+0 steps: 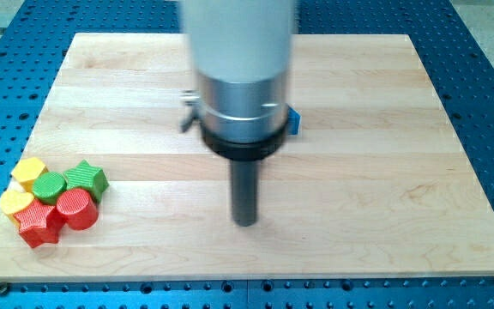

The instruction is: Place the cube into a green star

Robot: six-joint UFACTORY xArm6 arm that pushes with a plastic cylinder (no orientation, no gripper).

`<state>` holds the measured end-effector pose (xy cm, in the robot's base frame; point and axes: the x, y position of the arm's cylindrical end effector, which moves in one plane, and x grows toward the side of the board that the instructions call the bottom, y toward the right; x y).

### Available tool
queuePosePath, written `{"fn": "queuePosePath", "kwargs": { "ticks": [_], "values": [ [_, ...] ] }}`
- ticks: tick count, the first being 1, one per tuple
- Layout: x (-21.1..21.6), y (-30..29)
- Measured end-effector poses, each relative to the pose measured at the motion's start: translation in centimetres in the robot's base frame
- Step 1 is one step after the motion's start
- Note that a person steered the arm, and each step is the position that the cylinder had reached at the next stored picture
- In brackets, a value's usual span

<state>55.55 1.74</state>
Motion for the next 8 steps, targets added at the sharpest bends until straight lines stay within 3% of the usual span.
{"fn": "queuePosePath", "kwargs": {
  "ticks": [1, 2, 4, 5, 6, 7, 8],
  "values": [
    [-4.0, 0.6],
    [-4.4, 0.6],
    [-6.1, -5.1],
    [-2.5, -3.0],
    [-4.2, 3.9],
    [-7.1, 1.0],
    [-6.0, -8.2]
  ]
}}
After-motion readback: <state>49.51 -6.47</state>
